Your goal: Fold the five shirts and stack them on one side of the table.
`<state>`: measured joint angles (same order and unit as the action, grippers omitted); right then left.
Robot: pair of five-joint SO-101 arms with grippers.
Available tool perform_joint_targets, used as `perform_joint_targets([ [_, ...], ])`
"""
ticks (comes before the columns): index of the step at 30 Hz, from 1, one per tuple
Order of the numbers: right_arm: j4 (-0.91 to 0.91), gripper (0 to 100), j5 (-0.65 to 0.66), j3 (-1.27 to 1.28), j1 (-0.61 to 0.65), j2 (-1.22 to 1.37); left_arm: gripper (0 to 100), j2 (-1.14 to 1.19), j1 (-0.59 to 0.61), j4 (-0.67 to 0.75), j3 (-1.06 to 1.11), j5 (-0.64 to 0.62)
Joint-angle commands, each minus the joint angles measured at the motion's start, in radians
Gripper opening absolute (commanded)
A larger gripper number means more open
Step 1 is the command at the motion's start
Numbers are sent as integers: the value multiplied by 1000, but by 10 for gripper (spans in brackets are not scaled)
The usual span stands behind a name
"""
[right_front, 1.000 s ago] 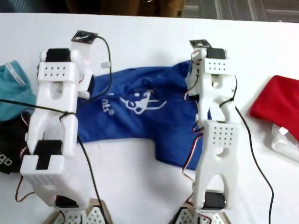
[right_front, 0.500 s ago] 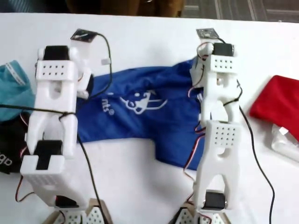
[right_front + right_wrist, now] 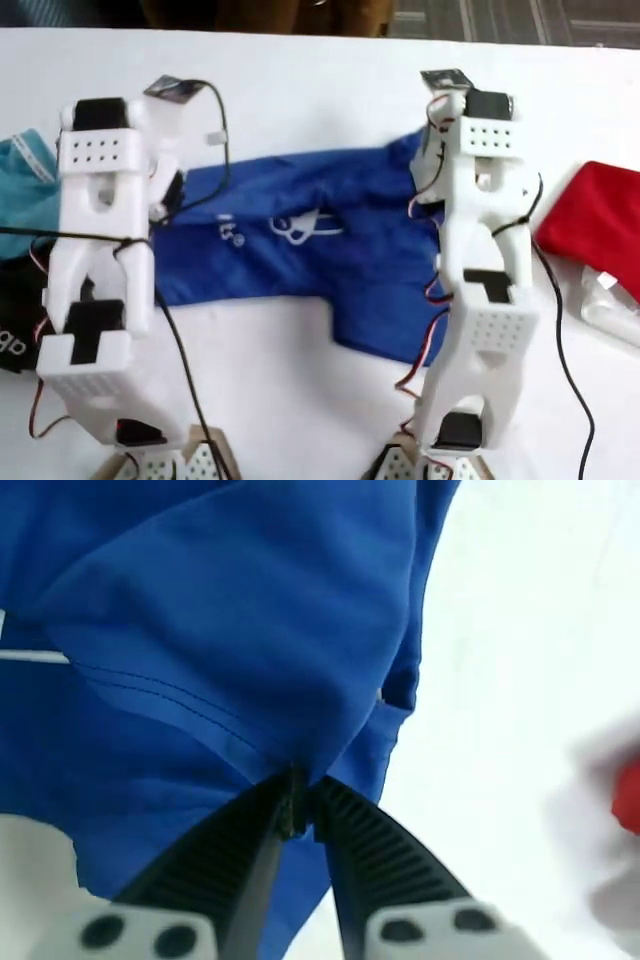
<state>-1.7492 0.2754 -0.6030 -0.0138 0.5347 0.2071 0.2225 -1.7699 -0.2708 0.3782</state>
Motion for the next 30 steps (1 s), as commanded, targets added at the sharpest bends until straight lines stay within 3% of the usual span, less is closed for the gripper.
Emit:
perform_joint_targets([
  [1, -21, 18, 55, 64, -15, -134, 24, -60, 40, -17, -22, 74],
  [7, -21, 18, 129, 239, -16, -272, 24, -61, 61, -17, 105, 218],
  [15, -21, 18, 235, 499, -16, -490, 24, -77, 63, -17, 214, 296],
  [24, -22, 18, 382, 783, -16, -708, 24, -284, 68, -15, 401, 428],
  [30, -24, 17, 436, 948, -16, -846, 24, -336, 77, -9, 489, 453],
])
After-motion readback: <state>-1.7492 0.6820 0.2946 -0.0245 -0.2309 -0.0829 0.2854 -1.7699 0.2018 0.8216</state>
